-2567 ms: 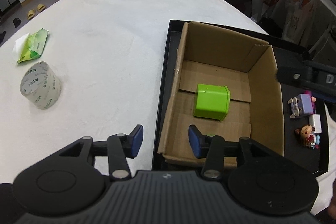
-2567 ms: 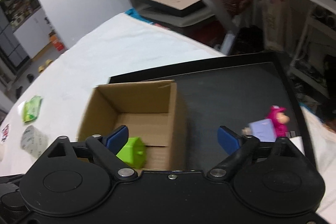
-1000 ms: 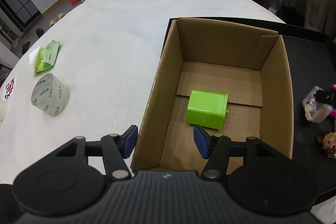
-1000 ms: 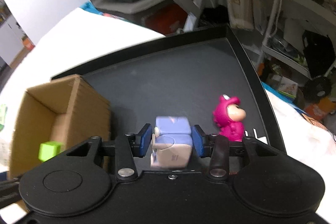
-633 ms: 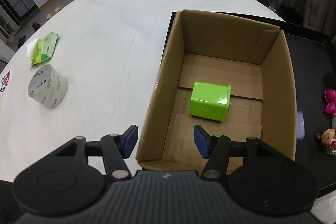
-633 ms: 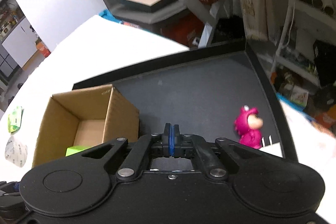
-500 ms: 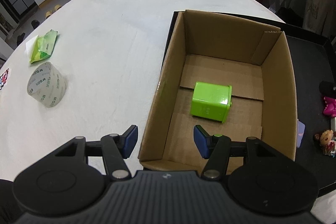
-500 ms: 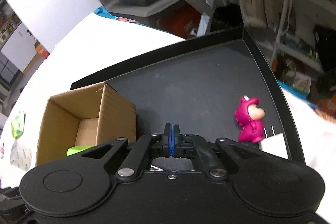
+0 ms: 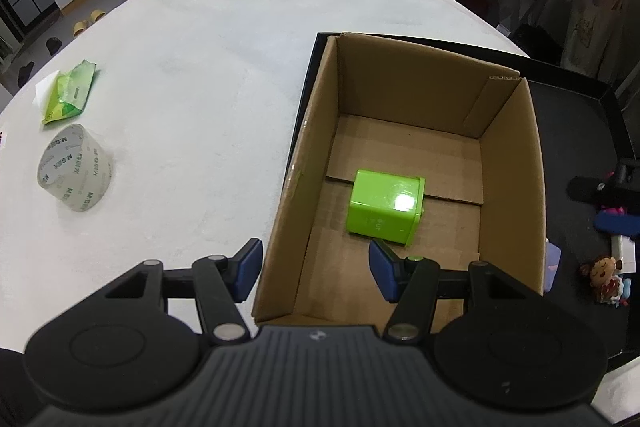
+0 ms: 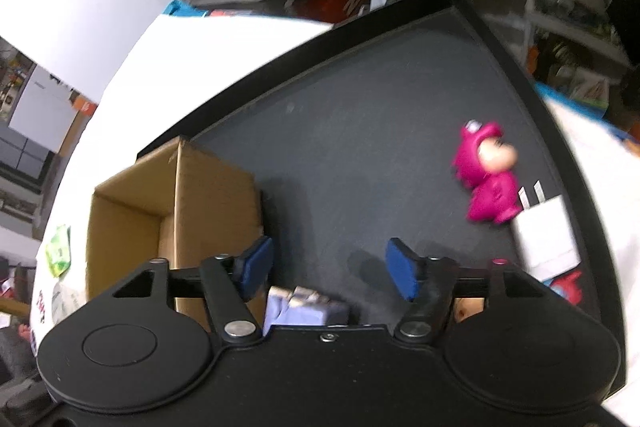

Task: Organize rigid objects
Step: 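Move the right gripper back to the lavender cube toy and grasp it, then lift the lavender cube with the right gripper and carry it over the box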

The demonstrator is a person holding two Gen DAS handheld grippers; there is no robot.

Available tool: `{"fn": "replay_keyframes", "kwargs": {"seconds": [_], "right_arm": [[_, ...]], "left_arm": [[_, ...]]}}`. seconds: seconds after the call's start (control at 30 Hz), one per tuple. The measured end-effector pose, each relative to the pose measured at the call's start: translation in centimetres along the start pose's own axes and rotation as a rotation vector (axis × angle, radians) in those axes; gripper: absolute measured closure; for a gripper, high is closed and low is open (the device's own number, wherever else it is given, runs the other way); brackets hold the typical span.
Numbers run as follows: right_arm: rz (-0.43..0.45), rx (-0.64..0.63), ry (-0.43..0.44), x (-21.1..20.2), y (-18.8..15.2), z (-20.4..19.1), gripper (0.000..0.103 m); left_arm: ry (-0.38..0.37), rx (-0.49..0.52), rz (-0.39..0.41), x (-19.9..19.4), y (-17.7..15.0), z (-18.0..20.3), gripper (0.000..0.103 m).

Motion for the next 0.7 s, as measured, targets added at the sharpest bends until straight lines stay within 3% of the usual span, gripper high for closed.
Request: {"fn": "replay_keyframes", "kwargs": {"seconds": [0.47,0.53,0.7], "right_arm": [[-0.106,-0.025,-0.023,3.3,-1.5,-1.7,0.039],[-0.102,-0.035,-0.049,3.7,-1.5,-1.8,0.033],[-0.095,-0.009,-0.035,4.0,-1.7,-1.6,0.032]], "left_arm": [[-0.019,-0.031,-0.012,0.8,0.3,-0.8,0.046],[-0.019,-0.040,-0.018,1.0,0.3,-1.2,0.046],[-0.010,-0.039,-0.016,0.9,0.3,-1.4,0.046]]}}
Point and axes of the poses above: each gripper's, at about its wrist camera, not at the fingertips, and x roughly the way its jaws point, z to its right, y to its top, the point moved 8 cm from there along x, roughly the way its jaws point, and after that the axes turned 15 degrees about -z, right-handed, at the moved point
